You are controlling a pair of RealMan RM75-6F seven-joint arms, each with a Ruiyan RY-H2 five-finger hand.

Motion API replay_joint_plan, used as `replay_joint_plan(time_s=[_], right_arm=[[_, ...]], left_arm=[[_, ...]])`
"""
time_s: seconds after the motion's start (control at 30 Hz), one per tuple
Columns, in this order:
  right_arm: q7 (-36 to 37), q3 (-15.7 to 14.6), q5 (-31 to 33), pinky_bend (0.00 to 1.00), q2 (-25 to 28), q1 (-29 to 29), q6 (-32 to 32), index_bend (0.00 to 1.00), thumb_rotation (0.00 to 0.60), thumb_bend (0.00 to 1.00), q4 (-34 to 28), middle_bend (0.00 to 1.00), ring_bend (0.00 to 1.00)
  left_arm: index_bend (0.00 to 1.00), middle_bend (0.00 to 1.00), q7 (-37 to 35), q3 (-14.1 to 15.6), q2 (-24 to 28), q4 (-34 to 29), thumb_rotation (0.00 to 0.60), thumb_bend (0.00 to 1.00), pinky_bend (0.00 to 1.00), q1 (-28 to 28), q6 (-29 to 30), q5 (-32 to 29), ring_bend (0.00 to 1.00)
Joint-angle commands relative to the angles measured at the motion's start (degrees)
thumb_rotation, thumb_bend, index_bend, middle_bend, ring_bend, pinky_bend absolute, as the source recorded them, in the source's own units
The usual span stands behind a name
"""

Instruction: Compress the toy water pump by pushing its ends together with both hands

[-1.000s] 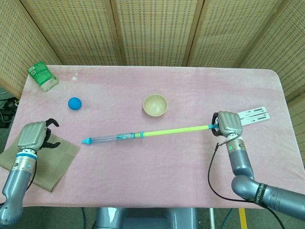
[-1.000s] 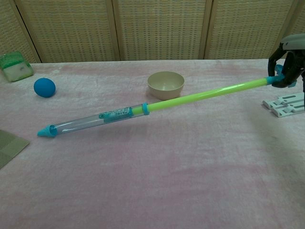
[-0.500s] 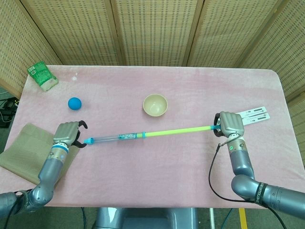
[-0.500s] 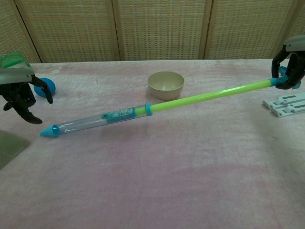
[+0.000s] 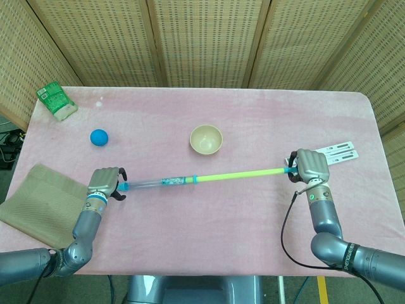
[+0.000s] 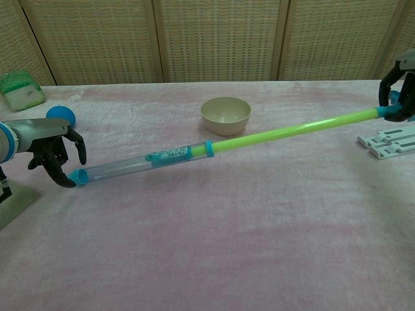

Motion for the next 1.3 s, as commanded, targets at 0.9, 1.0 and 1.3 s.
replay_joint_plan(time_s=[0.9, 1.0, 1.3], right_arm=[[0.86, -1.60, 1.13, 0.69, 0.76, 0.79, 1.91, 0.84, 0.600, 0.62, -1.80, 1.00, 1.00], [0.74, -1.57, 1.09, 0.69, 0.97, 0.97, 2.39, 0.84, 0.600, 0.62, -2.55, 1.00, 1.00], [-0.16, -1.41, 0.05, 0.69, 0.45, 2.08, 3.66, 0.84, 0.600, 0.62, -5.15, 1.00, 1.00]], left_arm=[[0.51, 0.88, -3.58, 1.60, -3.99, 5.88, 0.600, 0.42, 0.70, -0.96, -1.83, 4.96, 0.80], [0.51, 0.88, -4.84, 0.70, -2.09, 3.30, 0.600, 0.42, 0.70, -0.60, -0.82, 6.47, 0.80], [0.51, 0.88, -6.36, -0.54, 1.60, -3.24, 0.600, 0.42, 0.70, -0.01, 1.70, 9.37, 0.80]])
